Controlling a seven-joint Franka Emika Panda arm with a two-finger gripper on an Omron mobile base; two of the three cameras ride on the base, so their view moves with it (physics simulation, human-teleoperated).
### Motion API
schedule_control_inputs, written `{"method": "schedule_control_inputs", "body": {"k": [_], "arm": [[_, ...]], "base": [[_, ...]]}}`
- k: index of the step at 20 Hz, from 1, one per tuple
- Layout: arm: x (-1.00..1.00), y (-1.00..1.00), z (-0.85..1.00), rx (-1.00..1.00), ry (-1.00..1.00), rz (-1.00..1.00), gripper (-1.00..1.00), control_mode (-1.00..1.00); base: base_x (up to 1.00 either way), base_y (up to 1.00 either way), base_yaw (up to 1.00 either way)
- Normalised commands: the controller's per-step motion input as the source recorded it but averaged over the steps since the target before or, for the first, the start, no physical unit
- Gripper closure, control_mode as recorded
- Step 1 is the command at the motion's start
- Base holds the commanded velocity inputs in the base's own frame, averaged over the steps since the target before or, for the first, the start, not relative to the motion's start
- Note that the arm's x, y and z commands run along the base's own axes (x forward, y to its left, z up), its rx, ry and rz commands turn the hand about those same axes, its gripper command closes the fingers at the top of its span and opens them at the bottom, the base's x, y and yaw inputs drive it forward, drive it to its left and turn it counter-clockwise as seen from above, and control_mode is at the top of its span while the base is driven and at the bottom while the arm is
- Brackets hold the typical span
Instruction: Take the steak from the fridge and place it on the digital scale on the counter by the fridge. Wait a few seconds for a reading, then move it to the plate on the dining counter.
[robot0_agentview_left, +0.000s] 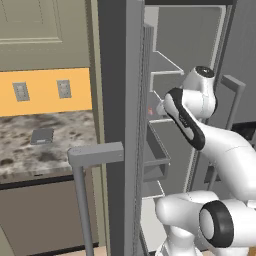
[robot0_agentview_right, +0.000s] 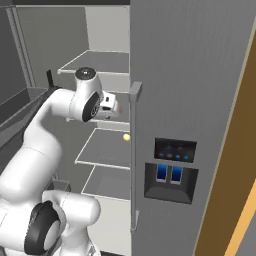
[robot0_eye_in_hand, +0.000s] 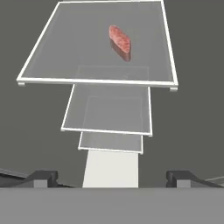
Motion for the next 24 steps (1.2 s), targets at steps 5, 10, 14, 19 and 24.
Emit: {"method": "schedule_control_inputs", "body": {"k": [5,10,14,19,24], "arm": [[0.58,-0.01,-0.11,0.0,-0.06,-0.02,-1.0,-1.0],[0.59,0.0,-0.2,0.0,-0.01,-0.02,-1.0,-1.0],[0.55,0.0,-0.23,0.0,-0.01,-0.02,-1.0,-1.0],[0.51,0.0,-0.2,0.0,0.0,-0.01,-1.0,-1.0],[0.49,0.0,-0.23,0.0,0.0,0.0,-1.0,-1.0]], "base": [[0.0,0.0,0.0],[0.0,0.0,0.0],[0.0,0.0,0.0],[0.0,0.0,0.0],[0.0,0.0,0.0]]}}
